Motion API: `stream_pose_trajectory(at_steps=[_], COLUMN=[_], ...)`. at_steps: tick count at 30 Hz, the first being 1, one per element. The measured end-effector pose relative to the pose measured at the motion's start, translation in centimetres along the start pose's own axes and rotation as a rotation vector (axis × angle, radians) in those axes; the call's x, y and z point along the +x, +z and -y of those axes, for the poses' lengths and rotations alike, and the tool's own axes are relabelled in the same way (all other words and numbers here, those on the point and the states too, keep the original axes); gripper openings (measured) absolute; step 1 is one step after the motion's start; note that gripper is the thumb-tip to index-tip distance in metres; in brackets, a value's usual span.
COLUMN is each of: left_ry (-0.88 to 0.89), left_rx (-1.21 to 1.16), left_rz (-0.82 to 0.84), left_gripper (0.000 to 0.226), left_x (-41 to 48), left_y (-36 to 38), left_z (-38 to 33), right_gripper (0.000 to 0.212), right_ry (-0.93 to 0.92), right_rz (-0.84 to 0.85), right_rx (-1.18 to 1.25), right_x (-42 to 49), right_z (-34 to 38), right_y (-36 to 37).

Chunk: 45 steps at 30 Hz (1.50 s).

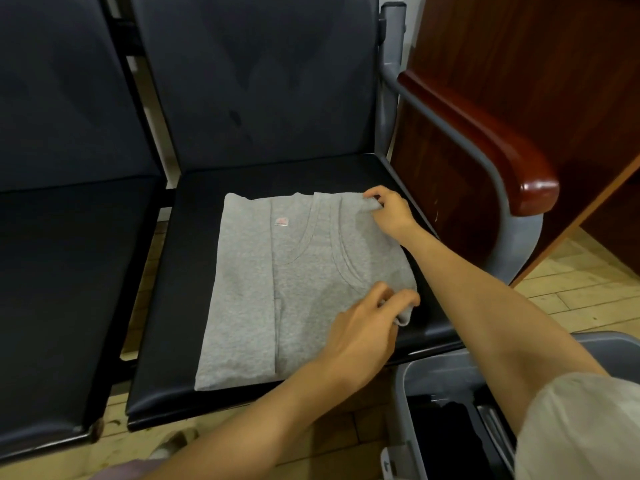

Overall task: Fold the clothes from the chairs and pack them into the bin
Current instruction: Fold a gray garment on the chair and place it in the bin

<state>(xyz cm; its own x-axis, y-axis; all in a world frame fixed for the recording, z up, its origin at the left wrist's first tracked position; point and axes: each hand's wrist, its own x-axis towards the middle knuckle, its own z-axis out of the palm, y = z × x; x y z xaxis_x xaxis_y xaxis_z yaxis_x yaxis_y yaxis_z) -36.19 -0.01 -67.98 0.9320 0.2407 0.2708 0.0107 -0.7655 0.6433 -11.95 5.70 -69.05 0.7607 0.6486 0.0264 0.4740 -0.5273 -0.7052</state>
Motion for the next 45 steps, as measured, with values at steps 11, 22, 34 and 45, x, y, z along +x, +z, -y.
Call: stream_pose_trajectory(at_steps=[11,22,34,45], left_ry=[-0.295,-0.524,-0.569,-0.516], left_rx=[-0.249,-0.119,-0.220,-0.154], left_rz=[-0.180,0.086,0.171,0.203], left_gripper=[0.009,0.037,0.017,0.022], left_x=[-3.2,-7.9,-8.2,-9.7], left_y=[-5.8,-9.8,-10.3,-9.8], left_z=[0.7,3.6,3.9,4.2], right_gripper=[0.045,0.031,0.025,0.037], right_ry=[0.334,-0.091,-0.280,-0.876], right_rz=[-0.056,0.221,0.109,0.309], right_rx=[0.590,0.236,-0.006,-0.368], right_x=[0.6,-1.7,-7.0,-21.6], right_z=[4.4,12.1,10.3,2.3], right_y=[0.6,8.3,6.8,0.2])
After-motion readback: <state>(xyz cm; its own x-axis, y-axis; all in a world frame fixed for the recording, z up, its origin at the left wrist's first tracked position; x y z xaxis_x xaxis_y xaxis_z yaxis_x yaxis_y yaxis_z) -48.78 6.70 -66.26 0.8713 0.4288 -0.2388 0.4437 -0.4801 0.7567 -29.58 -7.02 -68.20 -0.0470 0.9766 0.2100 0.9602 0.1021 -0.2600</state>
